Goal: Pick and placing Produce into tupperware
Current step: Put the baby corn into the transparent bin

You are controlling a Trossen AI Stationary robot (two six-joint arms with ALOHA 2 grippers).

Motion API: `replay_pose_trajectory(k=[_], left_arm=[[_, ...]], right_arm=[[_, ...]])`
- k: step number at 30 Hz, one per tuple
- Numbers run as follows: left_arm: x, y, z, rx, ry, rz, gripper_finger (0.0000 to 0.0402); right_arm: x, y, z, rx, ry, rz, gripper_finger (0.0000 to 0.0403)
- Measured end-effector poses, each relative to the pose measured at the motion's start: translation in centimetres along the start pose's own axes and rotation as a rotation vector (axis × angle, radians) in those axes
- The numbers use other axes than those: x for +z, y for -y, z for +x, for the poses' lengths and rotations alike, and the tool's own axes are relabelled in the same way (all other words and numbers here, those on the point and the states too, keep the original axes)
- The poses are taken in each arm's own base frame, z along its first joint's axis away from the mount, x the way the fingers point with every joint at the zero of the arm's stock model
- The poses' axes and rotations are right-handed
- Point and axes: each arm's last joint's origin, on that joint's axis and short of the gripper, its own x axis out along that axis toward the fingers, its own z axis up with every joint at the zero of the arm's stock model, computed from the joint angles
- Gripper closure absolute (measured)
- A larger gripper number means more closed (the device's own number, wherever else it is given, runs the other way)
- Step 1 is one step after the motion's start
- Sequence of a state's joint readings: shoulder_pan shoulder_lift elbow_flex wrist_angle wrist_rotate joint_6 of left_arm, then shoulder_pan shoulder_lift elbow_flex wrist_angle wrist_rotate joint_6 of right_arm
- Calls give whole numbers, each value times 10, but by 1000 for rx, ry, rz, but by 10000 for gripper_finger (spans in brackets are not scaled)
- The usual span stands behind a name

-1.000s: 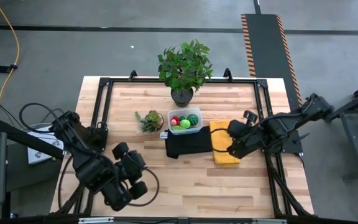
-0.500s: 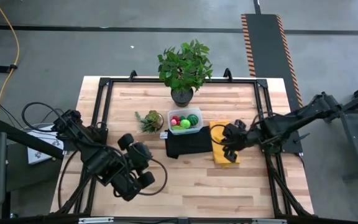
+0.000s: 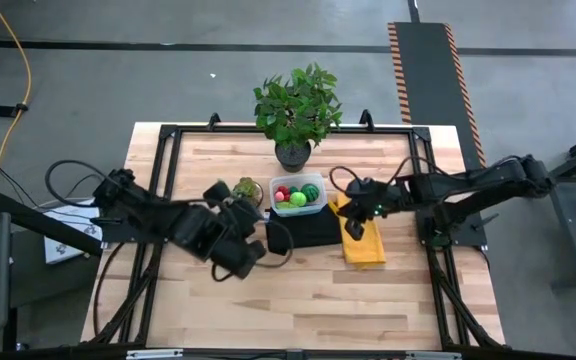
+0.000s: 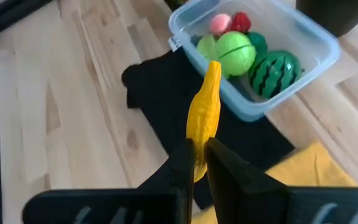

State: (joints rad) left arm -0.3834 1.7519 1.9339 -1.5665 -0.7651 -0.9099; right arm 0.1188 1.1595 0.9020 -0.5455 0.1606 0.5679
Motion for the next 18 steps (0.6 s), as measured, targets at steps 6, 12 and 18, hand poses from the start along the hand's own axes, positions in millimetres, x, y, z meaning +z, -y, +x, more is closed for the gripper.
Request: replay_pose_trajectory(k=[6,12,18], left_arm=[[13,-3,16,-34,4,7,360],[8,-7,35,-123,-39,6,360],[-13,-22,48,-230,-24,-72,360]], right_arm=[[9,9,2,10,25,13,381],[12,11,2,28,36,14,381],[15,12,2,37,53,23,381]])
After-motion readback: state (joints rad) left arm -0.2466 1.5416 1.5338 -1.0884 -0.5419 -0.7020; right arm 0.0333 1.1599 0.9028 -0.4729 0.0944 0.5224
